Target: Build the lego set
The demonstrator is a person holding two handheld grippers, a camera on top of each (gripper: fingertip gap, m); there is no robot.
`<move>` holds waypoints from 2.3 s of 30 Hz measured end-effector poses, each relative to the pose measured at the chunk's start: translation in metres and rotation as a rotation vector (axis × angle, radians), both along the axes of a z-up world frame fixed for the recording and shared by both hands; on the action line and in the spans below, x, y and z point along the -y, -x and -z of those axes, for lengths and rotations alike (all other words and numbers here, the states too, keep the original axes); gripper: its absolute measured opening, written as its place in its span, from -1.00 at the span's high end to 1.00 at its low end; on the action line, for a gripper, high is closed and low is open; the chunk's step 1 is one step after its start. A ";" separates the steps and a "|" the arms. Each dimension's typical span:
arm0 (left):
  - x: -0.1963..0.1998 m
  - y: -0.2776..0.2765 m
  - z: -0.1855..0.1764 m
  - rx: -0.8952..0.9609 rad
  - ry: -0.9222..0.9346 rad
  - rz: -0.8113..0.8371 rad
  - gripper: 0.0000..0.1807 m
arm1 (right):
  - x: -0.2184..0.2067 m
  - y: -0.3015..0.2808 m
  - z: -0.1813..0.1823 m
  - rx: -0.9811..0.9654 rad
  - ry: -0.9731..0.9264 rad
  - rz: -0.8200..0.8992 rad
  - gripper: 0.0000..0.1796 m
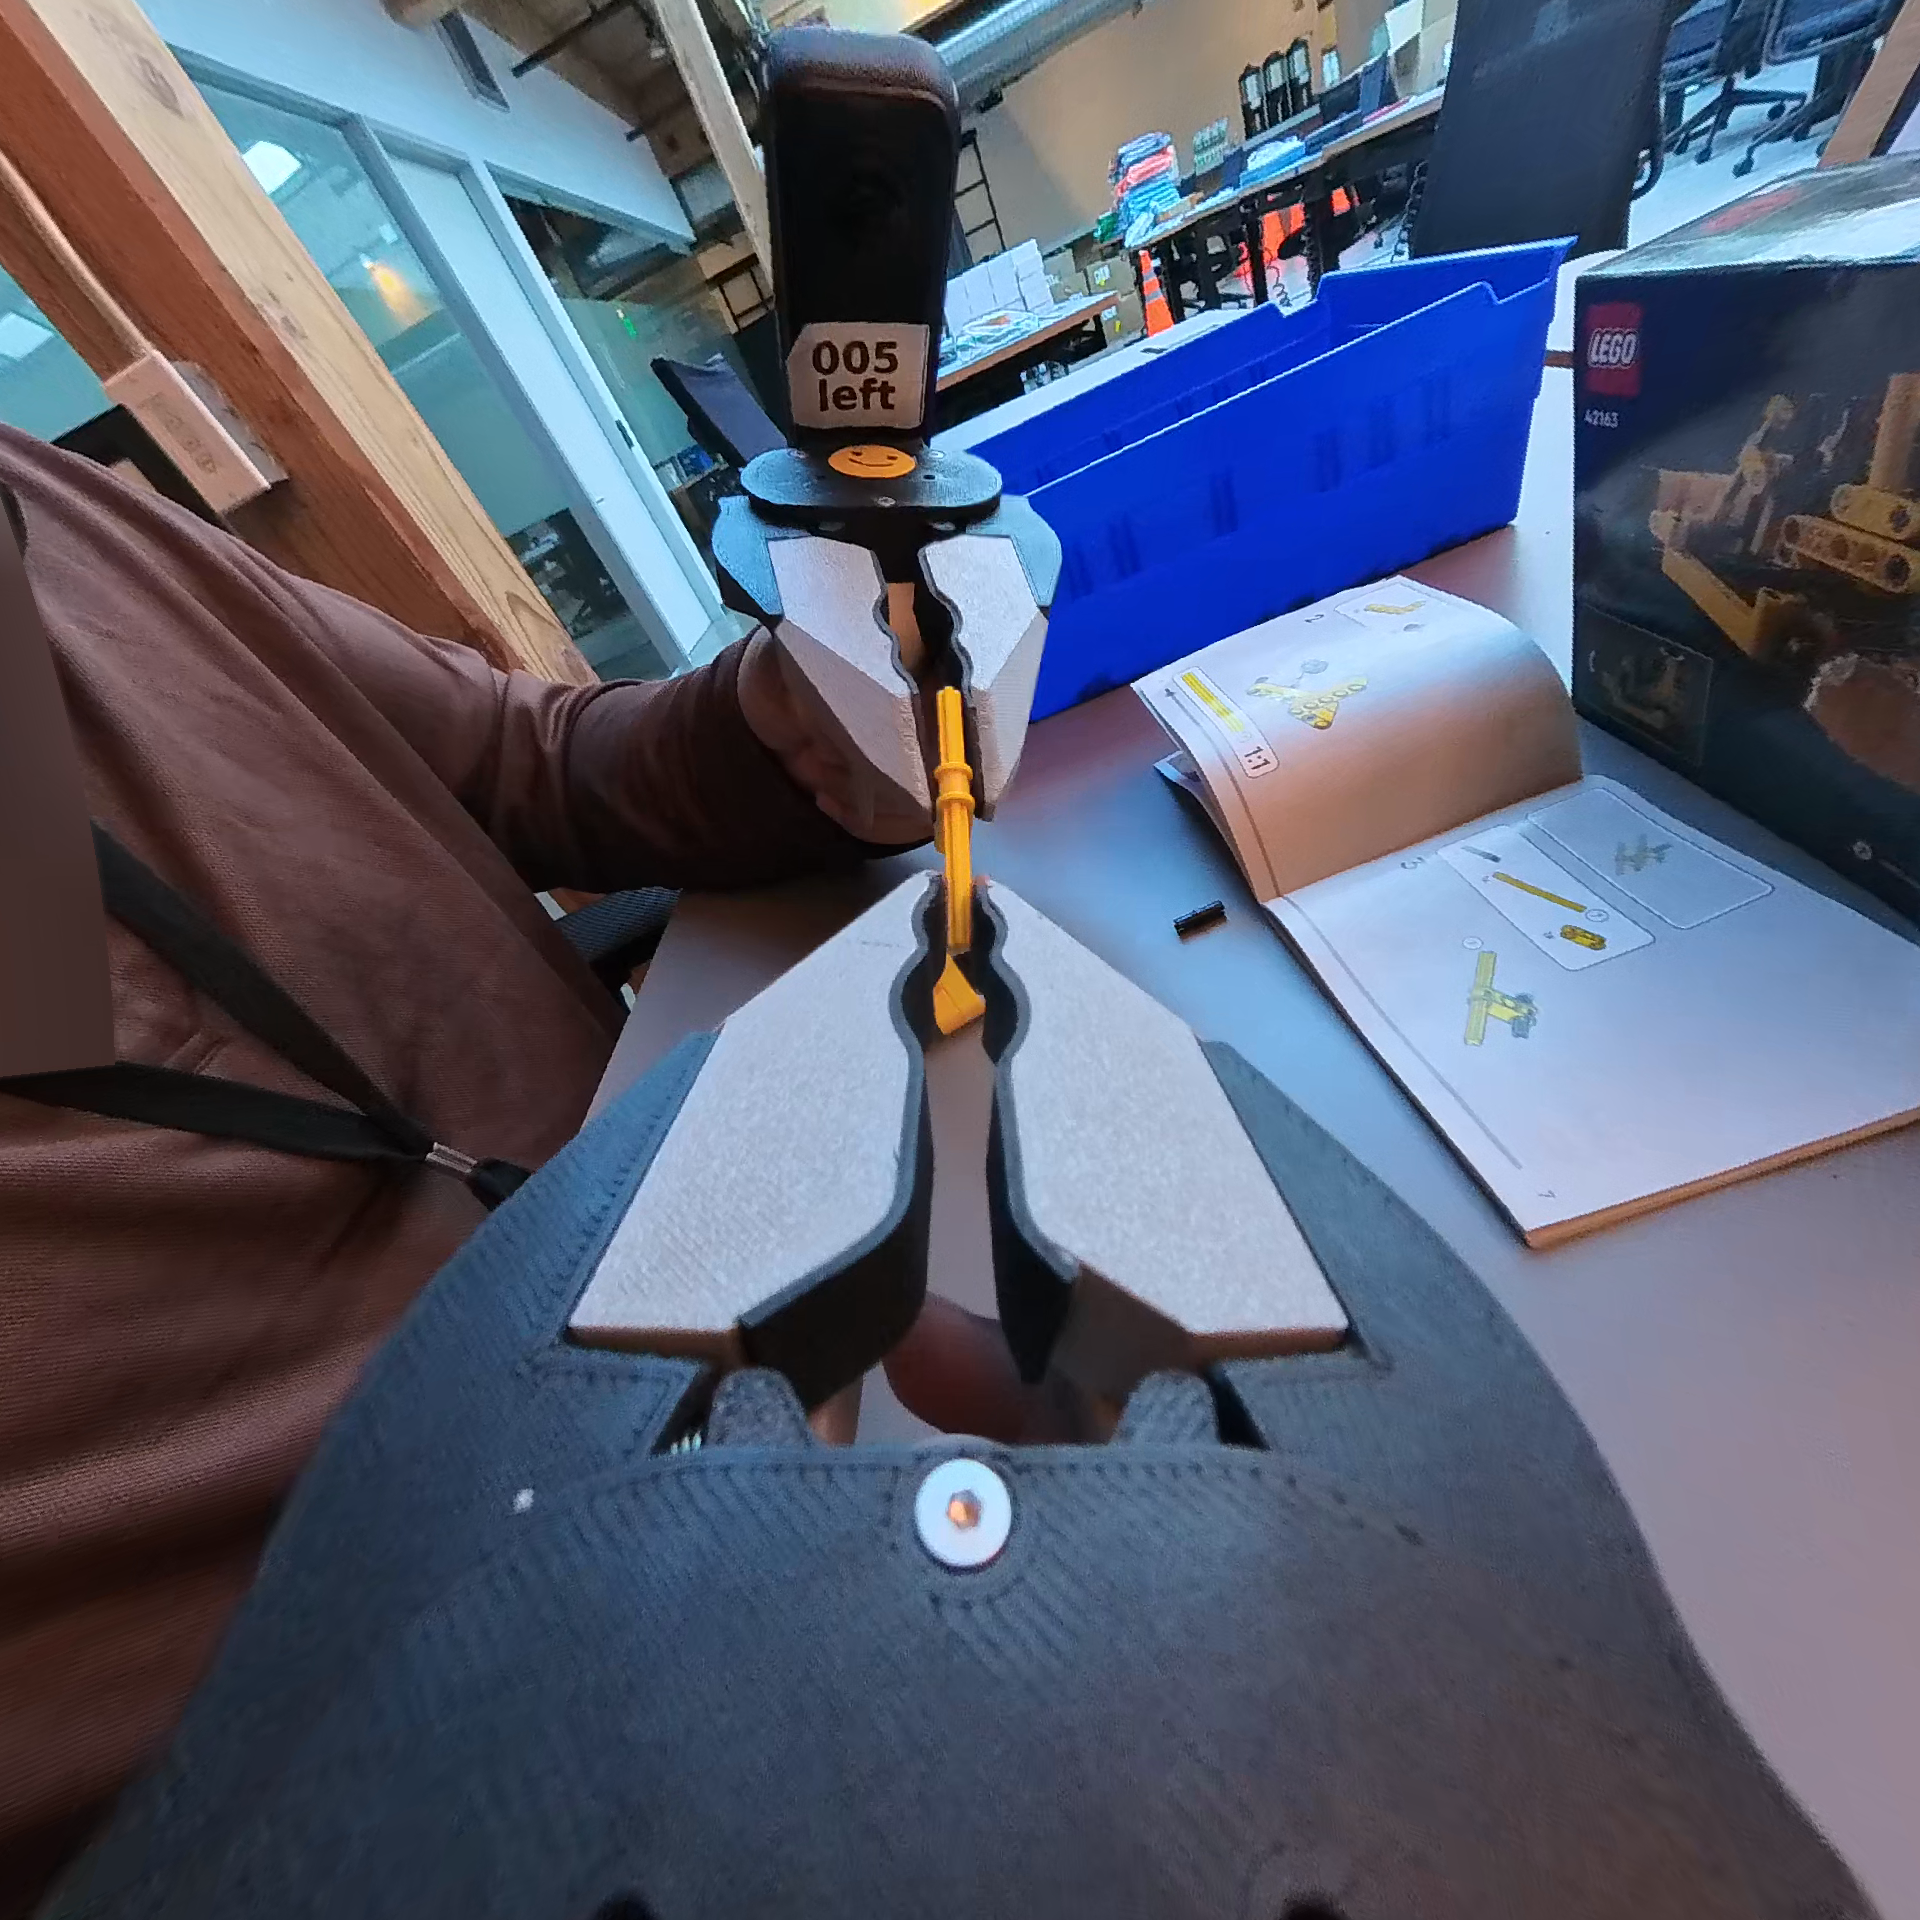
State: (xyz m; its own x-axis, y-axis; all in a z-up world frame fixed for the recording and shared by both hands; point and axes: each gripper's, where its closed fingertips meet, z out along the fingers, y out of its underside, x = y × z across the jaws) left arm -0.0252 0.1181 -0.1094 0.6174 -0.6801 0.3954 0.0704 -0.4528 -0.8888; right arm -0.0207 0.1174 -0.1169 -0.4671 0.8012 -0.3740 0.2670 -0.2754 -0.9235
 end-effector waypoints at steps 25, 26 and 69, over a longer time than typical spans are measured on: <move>0.000 -0.003 0.008 -0.004 0.036 0.012 0.93 | 0.001 0.001 0.005 0.022 0.003 -0.006 0.99; 0.000 -0.005 0.009 -0.004 0.039 0.019 0.93 | 0.002 0.001 0.004 0.019 0.006 -0.009 0.99; 0.008 -0.027 0.002 -0.106 -0.118 -0.006 0.93 | 0.014 -0.010 -0.014 -0.092 -0.191 -0.021 0.98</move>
